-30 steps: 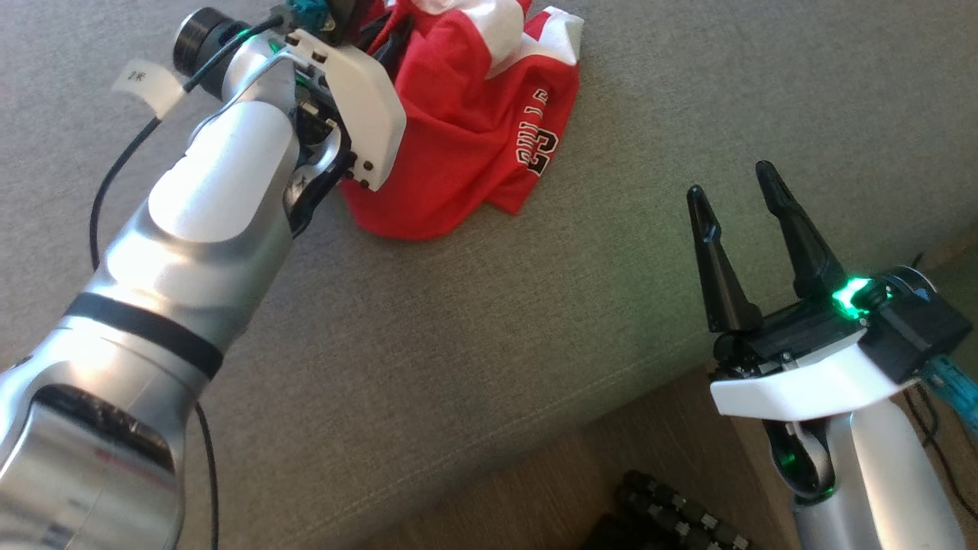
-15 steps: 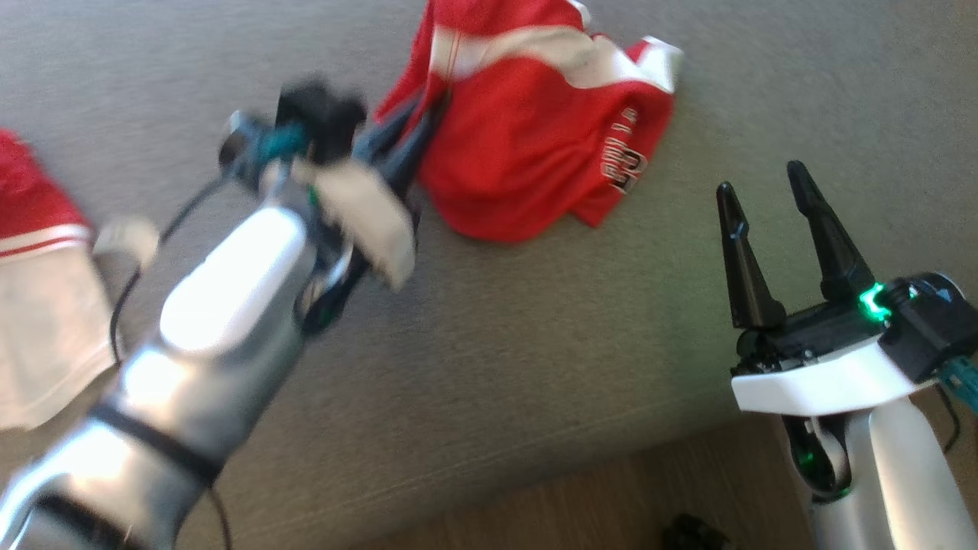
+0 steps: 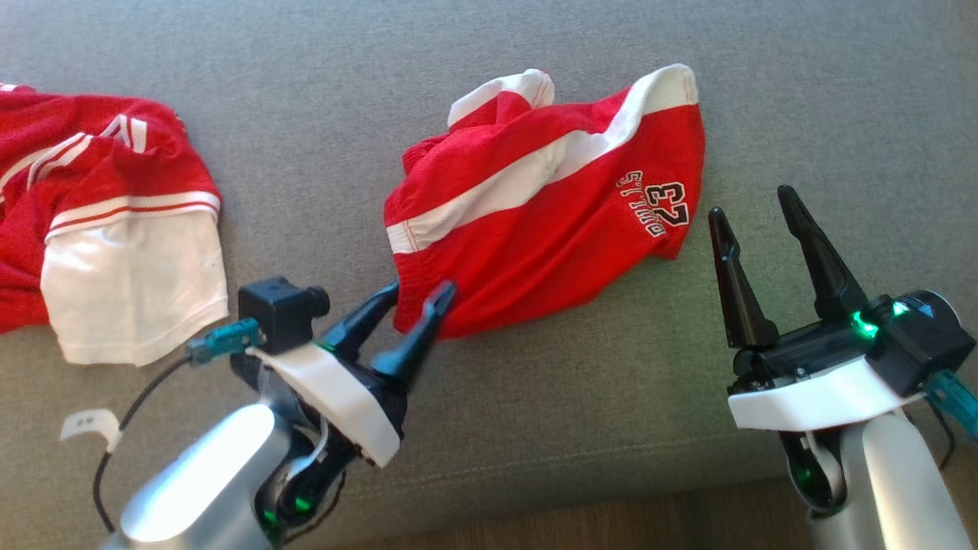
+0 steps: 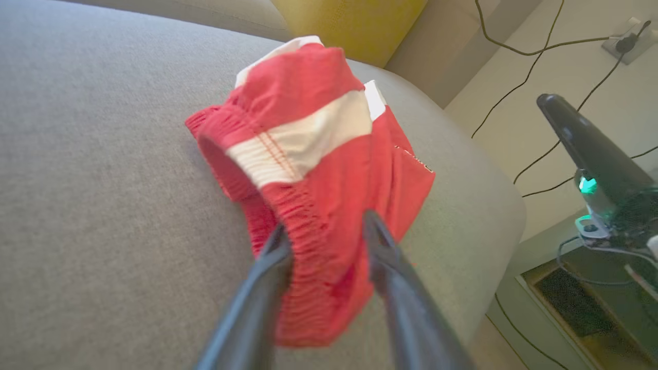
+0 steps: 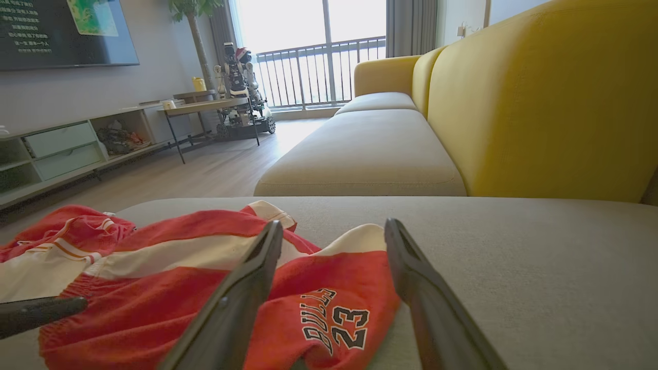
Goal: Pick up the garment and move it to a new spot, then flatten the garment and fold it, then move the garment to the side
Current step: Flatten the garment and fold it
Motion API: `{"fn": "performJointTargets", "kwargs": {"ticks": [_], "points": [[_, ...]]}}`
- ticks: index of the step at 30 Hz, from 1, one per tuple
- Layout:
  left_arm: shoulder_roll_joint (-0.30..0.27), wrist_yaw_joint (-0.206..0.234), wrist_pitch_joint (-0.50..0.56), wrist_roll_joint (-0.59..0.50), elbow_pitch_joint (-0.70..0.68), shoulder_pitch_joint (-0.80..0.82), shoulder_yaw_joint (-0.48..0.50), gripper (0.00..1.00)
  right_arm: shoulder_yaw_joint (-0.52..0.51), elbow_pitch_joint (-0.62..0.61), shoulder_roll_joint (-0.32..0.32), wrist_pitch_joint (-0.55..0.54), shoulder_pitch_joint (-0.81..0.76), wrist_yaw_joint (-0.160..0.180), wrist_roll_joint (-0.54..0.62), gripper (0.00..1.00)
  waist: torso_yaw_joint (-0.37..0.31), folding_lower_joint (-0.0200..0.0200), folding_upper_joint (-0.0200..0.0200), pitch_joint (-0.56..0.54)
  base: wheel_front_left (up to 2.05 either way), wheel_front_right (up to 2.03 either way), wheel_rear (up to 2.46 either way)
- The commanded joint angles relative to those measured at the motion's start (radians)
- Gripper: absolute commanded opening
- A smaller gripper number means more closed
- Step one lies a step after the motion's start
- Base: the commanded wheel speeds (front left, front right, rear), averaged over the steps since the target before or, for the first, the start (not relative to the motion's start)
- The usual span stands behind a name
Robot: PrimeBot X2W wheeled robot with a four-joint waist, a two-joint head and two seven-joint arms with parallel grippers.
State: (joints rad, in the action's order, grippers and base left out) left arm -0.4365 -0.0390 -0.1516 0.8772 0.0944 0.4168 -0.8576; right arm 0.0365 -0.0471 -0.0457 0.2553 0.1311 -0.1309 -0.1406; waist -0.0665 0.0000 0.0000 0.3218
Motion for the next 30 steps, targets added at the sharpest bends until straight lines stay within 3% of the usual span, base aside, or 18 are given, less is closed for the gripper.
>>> {"fn": "performJointTargets", "kwargs": {"ticks": [1,18,30], "points": [[-0.025,0.005,0.001,0.016,-0.043,0.023,0.048,1.0,0.023,-0.027,-0.004,0.006,0.003,0.0,0.006,1.0,0.003,0.0,0.0,-0.001,0.0,0.0,0.0],[-0.06,0.046,0.013,0.058,-0.04,0.067,0.123,1.0,0.042,-0.025,-0.004,0.006,0.01,0.0,-0.01,1.0,-0.052,0.0,0.0,0.006,0.0,0.0,0.0],[-0.082,0.065,0.063,0.17,-0.005,0.085,0.201,1.0,0.047,-0.024,-0.004,0.006,0.006,0.0,-0.019,1.0,-0.088,0.0,0.0,0.008,0.0,0.0,0.0]]}}
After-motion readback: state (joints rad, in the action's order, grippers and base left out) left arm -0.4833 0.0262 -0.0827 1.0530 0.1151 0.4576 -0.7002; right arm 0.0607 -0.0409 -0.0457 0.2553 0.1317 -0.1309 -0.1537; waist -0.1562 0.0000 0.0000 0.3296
